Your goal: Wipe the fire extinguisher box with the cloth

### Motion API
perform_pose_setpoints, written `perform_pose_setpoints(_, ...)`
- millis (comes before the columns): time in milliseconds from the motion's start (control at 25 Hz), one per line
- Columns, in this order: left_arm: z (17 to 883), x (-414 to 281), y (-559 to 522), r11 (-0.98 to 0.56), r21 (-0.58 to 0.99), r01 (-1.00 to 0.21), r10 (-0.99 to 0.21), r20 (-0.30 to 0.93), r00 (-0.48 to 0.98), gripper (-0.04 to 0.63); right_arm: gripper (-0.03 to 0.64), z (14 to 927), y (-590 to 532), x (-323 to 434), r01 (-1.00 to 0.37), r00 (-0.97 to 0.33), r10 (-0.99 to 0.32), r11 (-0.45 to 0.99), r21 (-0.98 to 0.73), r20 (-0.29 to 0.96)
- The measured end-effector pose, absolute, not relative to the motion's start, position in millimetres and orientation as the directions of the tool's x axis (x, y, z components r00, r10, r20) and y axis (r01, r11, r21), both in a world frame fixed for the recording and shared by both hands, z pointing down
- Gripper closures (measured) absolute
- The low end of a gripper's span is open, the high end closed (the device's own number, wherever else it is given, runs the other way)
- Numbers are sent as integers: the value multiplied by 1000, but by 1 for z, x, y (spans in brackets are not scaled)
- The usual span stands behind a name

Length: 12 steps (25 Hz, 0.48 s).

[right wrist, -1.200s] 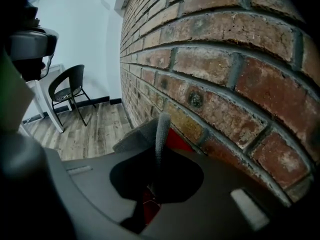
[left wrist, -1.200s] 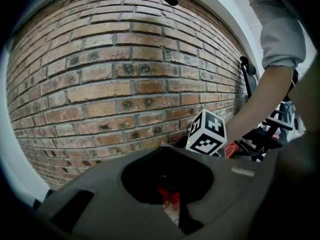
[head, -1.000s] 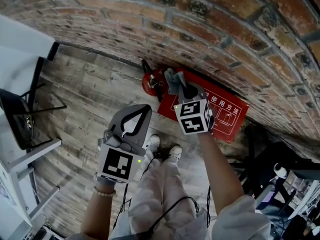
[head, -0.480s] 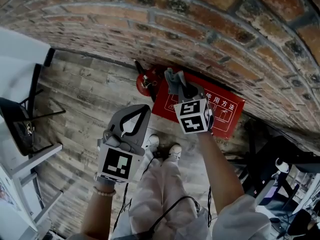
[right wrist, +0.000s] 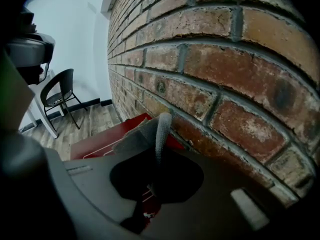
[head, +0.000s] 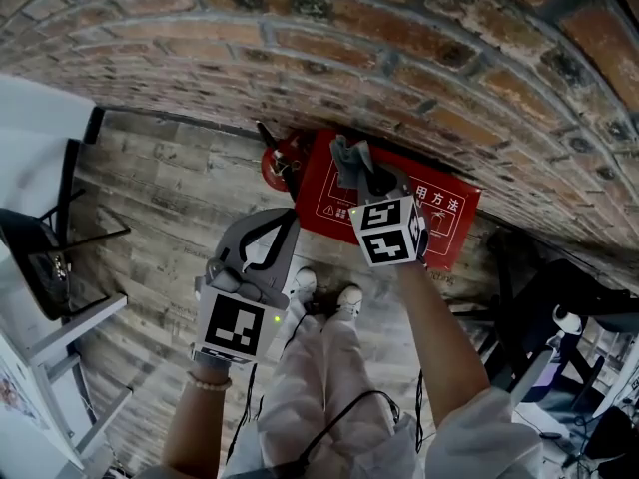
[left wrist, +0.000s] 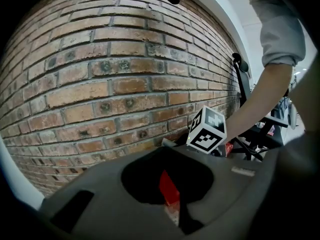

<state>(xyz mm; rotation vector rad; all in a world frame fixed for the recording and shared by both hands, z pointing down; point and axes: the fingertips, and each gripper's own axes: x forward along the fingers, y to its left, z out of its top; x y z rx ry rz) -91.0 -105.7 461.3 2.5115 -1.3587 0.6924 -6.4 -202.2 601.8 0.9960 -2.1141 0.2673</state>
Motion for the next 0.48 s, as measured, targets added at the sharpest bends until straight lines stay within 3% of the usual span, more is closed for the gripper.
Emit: perform_pose_setpoints(480, 461, -60, -105, -583, -39, -811, -717, 493, 492, 598, 598, 602, -199, 34, -755, -367, -584, 642, 135, 724)
